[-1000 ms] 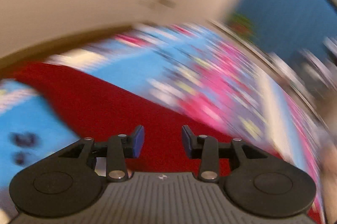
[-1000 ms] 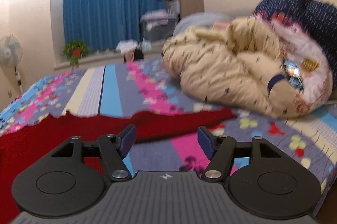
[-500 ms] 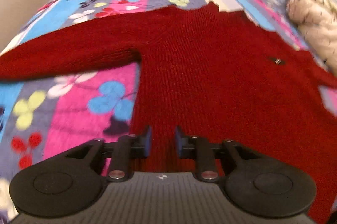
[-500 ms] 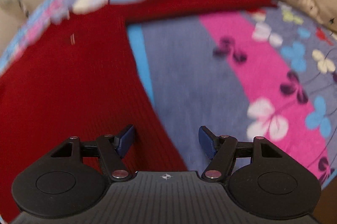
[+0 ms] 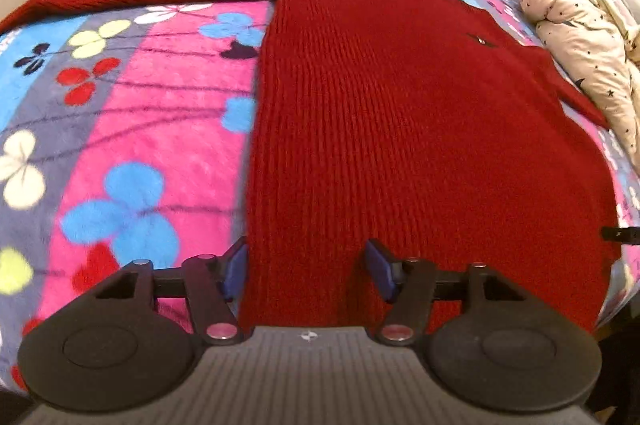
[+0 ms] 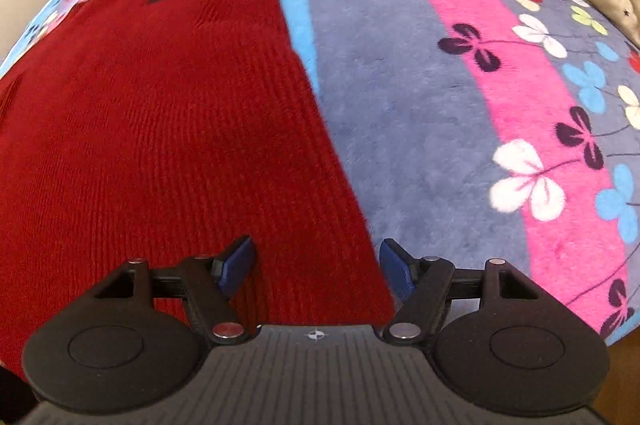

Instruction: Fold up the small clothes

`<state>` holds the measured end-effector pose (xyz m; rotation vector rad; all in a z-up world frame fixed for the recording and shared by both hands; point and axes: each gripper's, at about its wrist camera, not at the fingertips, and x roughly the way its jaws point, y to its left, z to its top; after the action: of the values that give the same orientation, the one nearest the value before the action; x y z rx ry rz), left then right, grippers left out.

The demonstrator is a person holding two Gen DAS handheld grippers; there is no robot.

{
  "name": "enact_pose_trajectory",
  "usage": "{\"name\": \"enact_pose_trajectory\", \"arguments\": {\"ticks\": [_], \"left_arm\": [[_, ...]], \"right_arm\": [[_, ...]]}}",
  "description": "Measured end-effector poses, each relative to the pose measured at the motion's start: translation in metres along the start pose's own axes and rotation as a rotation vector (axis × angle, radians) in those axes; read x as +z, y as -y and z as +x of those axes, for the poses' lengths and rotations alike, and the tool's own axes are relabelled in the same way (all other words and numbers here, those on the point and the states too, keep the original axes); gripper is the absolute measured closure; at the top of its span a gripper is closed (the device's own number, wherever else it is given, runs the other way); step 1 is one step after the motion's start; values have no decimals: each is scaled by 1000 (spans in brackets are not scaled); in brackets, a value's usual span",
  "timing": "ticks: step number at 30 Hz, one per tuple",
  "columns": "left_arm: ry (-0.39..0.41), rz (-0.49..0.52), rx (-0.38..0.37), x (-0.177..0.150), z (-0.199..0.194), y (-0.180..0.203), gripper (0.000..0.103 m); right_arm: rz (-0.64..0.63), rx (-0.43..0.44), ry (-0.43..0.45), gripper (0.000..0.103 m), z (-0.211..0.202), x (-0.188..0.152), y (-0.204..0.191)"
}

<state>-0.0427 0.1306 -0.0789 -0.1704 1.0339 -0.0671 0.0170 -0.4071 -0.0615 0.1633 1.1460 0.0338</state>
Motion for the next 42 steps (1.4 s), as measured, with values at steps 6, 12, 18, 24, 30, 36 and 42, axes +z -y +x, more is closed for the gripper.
{"name": "enact_pose_trajectory", "arguments": {"ticks": [6, 12, 18, 24, 30, 36, 42], "left_arm": [[88, -111, 11, -5, -16, -6, 92], [290, -62, 62, -5, -62, 4, 92], [109, -129, 156, -2, -25, -5, 84], [354, -5, 97, -8, -55, 18, 62], [85, 81, 69, -8, -4, 35, 41], [159, 136, 60, -12, -13, 46, 36], [185, 115, 57, -15, -17, 46, 26]], "right_arm": [[12, 79, 21, 84, -12, -6, 8], [151, 362, 210, 96, -65, -9, 36], [79, 121, -9, 87, -22, -14, 21], [86, 9, 283, 61, -59, -7, 15], [-37, 95, 148, 50, -33, -5, -5], [-68, 14, 61, 48, -15, -11, -9], [-75, -11, 158, 48, -32, -12, -16]]}}
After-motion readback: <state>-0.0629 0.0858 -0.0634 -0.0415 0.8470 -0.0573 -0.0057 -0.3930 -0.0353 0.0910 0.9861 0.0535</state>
